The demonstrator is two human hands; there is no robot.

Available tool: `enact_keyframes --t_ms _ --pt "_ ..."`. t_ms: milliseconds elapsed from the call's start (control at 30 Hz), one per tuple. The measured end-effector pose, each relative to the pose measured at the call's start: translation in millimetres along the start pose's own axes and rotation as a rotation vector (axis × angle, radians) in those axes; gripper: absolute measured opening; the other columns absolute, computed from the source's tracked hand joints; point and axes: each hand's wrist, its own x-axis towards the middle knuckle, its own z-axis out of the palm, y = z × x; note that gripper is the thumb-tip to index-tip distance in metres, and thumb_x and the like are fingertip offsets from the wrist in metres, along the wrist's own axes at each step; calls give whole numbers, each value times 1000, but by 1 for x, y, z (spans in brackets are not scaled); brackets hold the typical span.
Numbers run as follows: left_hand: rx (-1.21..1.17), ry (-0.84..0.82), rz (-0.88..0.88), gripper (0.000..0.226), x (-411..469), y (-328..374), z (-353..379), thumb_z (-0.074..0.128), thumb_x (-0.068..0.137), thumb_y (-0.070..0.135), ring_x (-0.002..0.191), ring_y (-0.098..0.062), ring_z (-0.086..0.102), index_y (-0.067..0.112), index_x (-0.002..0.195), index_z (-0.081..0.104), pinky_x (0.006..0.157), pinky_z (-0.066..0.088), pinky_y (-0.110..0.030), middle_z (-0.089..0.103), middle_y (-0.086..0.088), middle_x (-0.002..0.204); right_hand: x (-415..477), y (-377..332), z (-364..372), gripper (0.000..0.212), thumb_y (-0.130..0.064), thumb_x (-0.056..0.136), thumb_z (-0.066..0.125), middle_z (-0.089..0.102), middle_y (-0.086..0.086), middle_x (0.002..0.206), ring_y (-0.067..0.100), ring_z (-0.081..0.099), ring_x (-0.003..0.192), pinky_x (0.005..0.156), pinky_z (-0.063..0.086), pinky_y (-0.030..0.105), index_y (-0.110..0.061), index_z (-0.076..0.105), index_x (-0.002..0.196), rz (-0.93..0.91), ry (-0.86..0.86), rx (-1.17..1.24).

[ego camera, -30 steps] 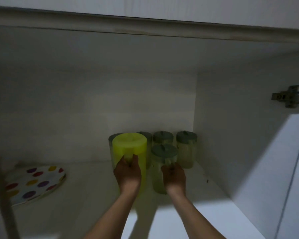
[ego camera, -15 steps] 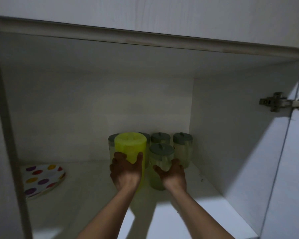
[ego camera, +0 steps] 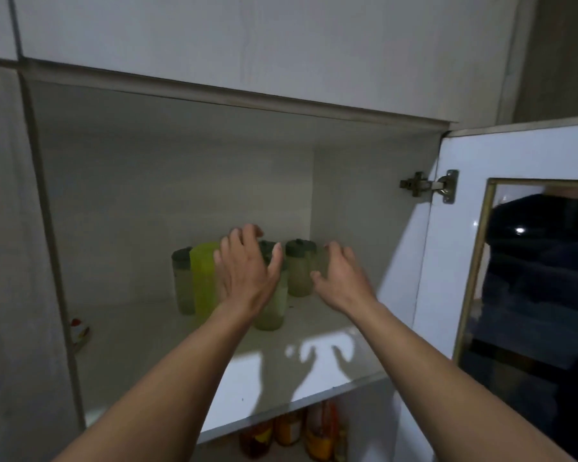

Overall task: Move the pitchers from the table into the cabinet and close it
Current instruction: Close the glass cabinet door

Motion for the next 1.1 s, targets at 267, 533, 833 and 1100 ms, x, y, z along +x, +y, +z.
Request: enact_keyframes --t_ms 267,533,833,1100 --pt "-424 -242 384 35 5 109 -19 43 100 35 68 -27 50 19 68 40 59 32 -35 49 -2 68 -64 32 -143 56 -17 94 50 41 11 148 33 45 133 102 45 46 -17 36 148 -41 160 -306" --pt "-635 -294 508 22 0 260 -22 44 98 36 81 -16 57 19 96 58 69 44 -32 61 3 91 -120 65 -302 49 -23 94 50 52 14 140 35 49 125 99 45 49 -12 47 141 -25 474 -632" --pt "-692 -327 608 42 -18 447 -43 41 99 38 121 -28 51 19 137 42 97 48 -45 43 -7 142 -180 143 -475 52 -42 94 45 51 20 141 39 40 136 113 27 65 -10 53 134 227 745 -1008" --pt "-533 -395 752 51 -23 531 -61 27 102 40 142 -30 33 25 150 32 112 26 -61 36 -7 154 -224 186 -527 56 -45 102 25 58 27 130 45 49 125 107 29 65 -4 61 119 454 617 -905"
